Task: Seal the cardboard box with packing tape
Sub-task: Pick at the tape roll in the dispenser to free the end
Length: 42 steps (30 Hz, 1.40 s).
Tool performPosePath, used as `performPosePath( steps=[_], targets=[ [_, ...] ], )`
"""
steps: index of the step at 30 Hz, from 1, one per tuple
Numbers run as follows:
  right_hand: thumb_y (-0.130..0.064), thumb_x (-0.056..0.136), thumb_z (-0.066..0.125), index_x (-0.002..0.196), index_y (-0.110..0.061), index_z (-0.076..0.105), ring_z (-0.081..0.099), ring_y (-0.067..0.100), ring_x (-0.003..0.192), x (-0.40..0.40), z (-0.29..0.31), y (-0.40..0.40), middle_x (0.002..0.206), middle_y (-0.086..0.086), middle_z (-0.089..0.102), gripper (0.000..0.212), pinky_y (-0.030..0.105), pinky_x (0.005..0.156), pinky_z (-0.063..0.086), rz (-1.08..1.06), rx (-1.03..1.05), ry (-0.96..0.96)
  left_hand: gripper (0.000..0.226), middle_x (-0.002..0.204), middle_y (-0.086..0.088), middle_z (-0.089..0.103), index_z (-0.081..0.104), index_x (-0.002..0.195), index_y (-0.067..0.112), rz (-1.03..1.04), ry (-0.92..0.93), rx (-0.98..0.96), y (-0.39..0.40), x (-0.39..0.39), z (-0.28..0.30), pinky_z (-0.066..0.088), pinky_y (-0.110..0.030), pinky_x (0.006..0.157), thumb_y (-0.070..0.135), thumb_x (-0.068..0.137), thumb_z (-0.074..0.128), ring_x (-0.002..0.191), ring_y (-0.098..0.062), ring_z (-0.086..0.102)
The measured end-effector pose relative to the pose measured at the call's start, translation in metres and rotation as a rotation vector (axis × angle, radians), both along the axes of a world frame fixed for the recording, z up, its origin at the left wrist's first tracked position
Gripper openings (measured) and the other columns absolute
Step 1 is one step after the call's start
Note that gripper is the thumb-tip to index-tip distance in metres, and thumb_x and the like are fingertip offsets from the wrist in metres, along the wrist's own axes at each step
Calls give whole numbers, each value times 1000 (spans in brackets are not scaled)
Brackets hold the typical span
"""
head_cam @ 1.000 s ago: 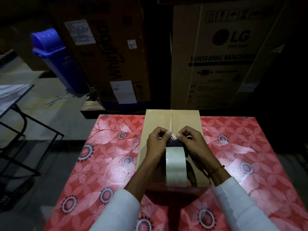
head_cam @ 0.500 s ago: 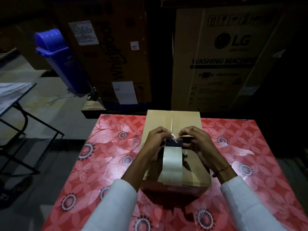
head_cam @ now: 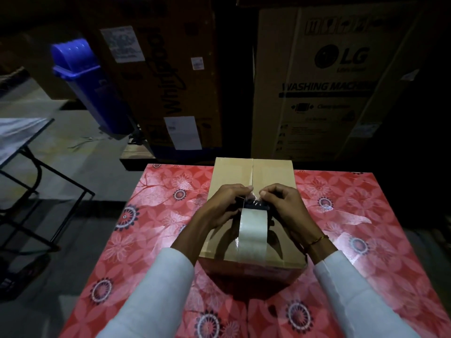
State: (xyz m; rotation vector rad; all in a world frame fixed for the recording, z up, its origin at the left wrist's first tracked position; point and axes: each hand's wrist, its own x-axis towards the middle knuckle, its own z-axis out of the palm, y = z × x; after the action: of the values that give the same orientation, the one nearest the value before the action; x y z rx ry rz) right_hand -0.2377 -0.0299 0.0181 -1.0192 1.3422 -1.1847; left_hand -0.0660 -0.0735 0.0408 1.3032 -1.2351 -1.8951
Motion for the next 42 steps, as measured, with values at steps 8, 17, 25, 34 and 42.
performPosePath(
  steps=[8, 17, 25, 34, 42],
  targets=[
    [-6, 97, 63, 94, 2, 71, 58, 27, 73, 2, -1, -2, 83, 15, 66, 12, 30, 58, 50, -21, 3, 0, 13, 103, -15, 67, 61, 103, 3, -14, 108, -9, -1, 14, -8, 55, -29, 73, 12, 93, 63, 89, -21, 67],
    [-7, 95, 66, 103, 1, 69, 60, 28, 81, -4, 8, 1, 93, 15, 65, 12, 31, 65, 54, 44, 49, -90, 3, 92, -9, 72, 62, 94, 4, 91, -13, -151, 4, 4, -17, 55, -34, 76, 6, 94, 59, 85, -20, 67],
    [-5, 92, 69, 118, -8, 65, 70, 23, 100, -19, 14, 0, 113, 14, 65, 26, 26, 77, 59, 221, 100, -121, 4, 91, -13, 66, 65, 89, 8, 124, -67, -171, 5, 0, -18, 48, -41, 80, 8, 91, 62, 88, -29, 61],
    [-2, 95, 64, 103, -4, 66, 57, 24, 76, -7, 6, 3, 95, 17, 60, 9, 25, 59, 53, 67, 22, 6, 4, 86, -13, 63, 62, 87, 8, 143, -90, -151, 6, -3, -17, 48, -29, 64, 10, 91, 63, 81, -25, 60],
    [3, 94, 59, 89, -3, 67, 59, 30, 82, -8, 4, 5, 100, 26, 64, 11, 38, 68, 49, 64, -58, 42, 8, 96, -13, 71, 65, 85, 8, 101, -2, -55, 4, 6, -12, 48, -40, 85, 8, 92, 63, 93, -26, 63]
  ],
)
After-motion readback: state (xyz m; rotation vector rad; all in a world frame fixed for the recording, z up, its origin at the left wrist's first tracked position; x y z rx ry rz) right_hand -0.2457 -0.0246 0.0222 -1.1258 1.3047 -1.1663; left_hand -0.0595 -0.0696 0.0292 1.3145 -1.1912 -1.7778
